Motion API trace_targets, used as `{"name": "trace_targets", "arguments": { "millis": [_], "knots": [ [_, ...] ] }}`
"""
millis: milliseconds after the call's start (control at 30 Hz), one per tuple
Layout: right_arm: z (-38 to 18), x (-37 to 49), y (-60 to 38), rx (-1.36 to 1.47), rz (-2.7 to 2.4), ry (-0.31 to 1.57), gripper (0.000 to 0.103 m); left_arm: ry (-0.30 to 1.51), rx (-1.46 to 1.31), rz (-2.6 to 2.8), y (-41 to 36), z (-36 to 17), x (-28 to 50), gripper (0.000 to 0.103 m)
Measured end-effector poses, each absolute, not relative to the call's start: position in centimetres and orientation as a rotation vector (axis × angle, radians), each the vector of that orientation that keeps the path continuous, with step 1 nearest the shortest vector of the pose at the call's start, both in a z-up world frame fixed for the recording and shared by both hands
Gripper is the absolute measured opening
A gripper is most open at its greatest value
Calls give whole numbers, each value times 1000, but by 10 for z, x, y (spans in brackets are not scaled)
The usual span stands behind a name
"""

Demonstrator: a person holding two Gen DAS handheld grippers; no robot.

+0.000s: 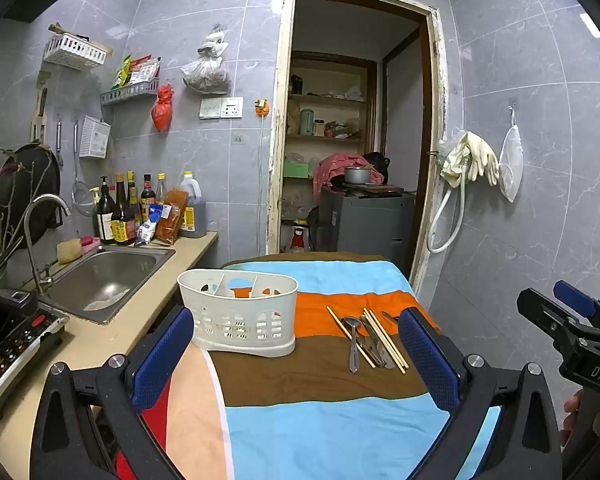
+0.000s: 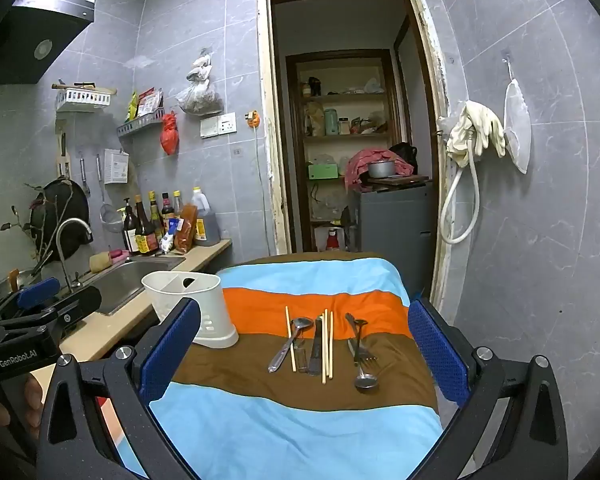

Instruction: Organize utensils

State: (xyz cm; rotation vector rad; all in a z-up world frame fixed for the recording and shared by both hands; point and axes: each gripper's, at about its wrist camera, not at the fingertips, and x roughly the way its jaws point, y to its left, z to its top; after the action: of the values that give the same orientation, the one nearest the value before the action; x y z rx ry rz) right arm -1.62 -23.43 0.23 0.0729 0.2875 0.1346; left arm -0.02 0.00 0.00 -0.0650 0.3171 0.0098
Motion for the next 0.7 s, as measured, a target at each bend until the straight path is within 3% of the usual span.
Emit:
{"name": "trace_targets", "arguments": {
  "millis": [700],
  "knots": [
    [3, -17, -235, 71, 135, 294, 102, 318, -68, 10, 0, 0, 0, 103]
  ]
}}
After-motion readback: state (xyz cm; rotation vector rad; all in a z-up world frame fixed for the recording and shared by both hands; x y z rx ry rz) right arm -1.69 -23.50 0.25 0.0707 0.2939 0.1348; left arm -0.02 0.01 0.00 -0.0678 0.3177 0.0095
